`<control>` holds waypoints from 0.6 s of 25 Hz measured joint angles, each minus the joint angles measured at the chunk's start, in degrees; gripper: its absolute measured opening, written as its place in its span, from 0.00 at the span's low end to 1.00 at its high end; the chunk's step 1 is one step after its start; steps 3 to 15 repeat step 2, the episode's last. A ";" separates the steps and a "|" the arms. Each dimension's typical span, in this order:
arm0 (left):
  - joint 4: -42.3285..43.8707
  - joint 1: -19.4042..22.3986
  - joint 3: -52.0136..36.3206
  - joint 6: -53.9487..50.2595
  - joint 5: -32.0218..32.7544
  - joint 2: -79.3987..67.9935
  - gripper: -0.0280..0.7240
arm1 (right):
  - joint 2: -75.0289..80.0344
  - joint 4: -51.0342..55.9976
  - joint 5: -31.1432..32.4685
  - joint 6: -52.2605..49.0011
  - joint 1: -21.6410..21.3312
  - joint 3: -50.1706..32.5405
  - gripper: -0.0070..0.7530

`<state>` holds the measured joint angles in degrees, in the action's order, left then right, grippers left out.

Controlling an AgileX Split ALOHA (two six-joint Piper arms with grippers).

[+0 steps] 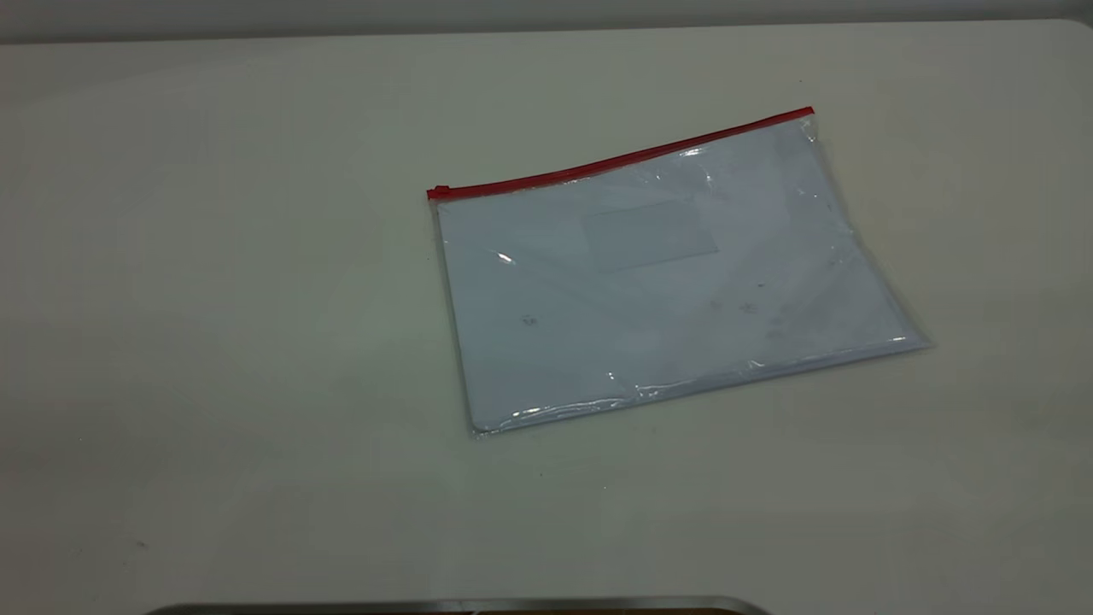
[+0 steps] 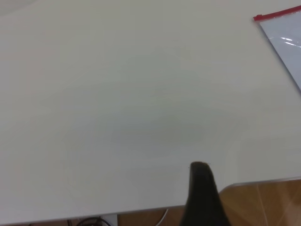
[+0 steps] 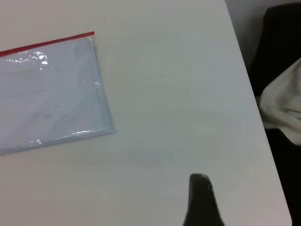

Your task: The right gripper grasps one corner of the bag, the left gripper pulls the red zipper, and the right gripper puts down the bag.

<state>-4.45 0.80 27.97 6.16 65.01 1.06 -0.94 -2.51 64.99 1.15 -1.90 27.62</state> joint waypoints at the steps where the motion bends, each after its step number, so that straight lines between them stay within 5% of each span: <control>1: 0.00 0.00 0.00 0.00 0.00 0.00 0.82 | 0.00 0.00 0.00 0.00 0.00 0.00 0.73; 15: 0.00 0.00 0.00 0.00 0.00 0.00 0.82 | 0.00 0.00 0.00 0.00 0.00 0.00 0.73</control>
